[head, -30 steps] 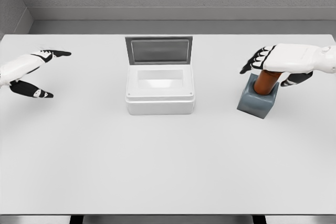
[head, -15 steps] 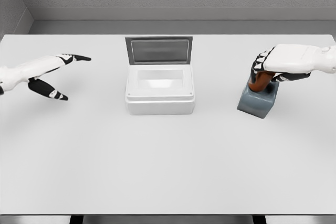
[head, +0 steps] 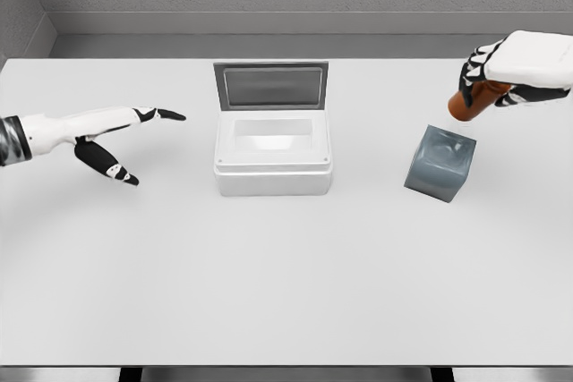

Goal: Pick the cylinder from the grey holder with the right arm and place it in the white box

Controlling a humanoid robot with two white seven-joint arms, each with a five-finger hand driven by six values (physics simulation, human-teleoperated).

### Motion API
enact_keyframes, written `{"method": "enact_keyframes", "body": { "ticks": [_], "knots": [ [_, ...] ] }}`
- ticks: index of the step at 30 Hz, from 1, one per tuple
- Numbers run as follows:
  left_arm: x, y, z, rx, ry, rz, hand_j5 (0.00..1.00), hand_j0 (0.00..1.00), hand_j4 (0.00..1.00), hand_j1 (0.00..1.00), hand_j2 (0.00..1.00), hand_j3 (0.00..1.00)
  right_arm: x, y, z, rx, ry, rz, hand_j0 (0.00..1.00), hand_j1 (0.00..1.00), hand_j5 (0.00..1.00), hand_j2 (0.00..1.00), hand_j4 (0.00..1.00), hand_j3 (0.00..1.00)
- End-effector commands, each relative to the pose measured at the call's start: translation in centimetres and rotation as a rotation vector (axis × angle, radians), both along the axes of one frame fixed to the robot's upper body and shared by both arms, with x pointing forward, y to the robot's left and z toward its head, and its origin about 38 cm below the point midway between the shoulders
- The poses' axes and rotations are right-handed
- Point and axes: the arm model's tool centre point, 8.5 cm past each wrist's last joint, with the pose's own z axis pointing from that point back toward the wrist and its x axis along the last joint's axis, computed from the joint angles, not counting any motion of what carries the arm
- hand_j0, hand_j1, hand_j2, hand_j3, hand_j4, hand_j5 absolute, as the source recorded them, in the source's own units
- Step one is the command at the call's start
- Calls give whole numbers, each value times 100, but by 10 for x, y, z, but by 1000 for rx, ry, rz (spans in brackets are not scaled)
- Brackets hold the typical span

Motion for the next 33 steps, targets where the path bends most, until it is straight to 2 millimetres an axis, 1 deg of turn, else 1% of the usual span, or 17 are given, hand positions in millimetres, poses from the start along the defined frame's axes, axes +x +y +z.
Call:
{"method": "enact_keyframes", "body": {
  "ticks": [1,3,6,8,10,11,13,15,17,19,20,21,22,25,30,32,33],
  "knots": [
    [0,-3,1,-27,17,-6,100,100,100,100,100,100,4,14,10,60,-23,27,41,41,41,41,41,41],
    [1,5,3,-75,33,23,100,100,100,100,100,100,10,35,15,92,-45,73,41,41,41,41,41,41],
    [5,14,-4,-120,64,70,100,100,100,100,100,100,15,59,15,122,-50,122,41,41,41,41,41,41],
    [7,0,-7,-159,72,52,100,100,100,100,100,100,18,73,17,138,-59,150,41,41,41,41,41,41],
    [8,-8,-8,-223,88,50,100,100,100,100,100,100,20,90,18,151,-62,185,40,40,40,40,40,40],
    [9,-8,-7,-224,86,51,100,100,100,100,100,100,21,97,21,156,-68,201,40,40,40,40,40,40],
    [10,-1,-5,-219,83,68,100,100,100,100,100,100,22,111,20,168,-66,229,38,38,38,38,38,38],
    [12,1,-2,-236,82,77,100,100,100,100,100,100,22,125,19,180,-65,260,38,38,38,38,38,38],
    [11,-4,-1,-254,96,63,100,100,100,100,100,100,21,150,22,185,-68,318,38,38,38,38,38,38],
    [13,-4,2,-256,96,61,100,100,100,100,100,100,20,169,27,202,-78,357,38,38,38,38,38,38],
    [12,-5,0,-249,101,58,100,100,100,100,100,100,20,176,26,202,-75,374,37,37,37,37,37,37],
    [13,-7,1,-236,104,48,100,100,100,100,100,100,19,188,26,200,-72,400,37,37,37,37,37,37],
    [14,-9,1,-243,112,46,100,100,100,100,100,100,18,194,24,204,-68,412,37,37,37,37,37,37],
    [14,-10,2,-260,118,46,100,100,100,100,100,100,18,197,22,201,-64,418,36,36,36,36,36,36],
    [16,-8,3,-276,120,57,100,100,100,100,100,100,26,201,13,188,-56,396,36,36,36,36,36,36],
    [18,-3,1,-284,126,77,100,100,100,100,100,100,33,201,8,182,-47,376,36,36,36,36,36,36],
    [18,-5,0,-287,127,75,100,100,100,100,100,100,33,205,7,182,-46,382,36,36,36,36,36,36]
  ]
}}
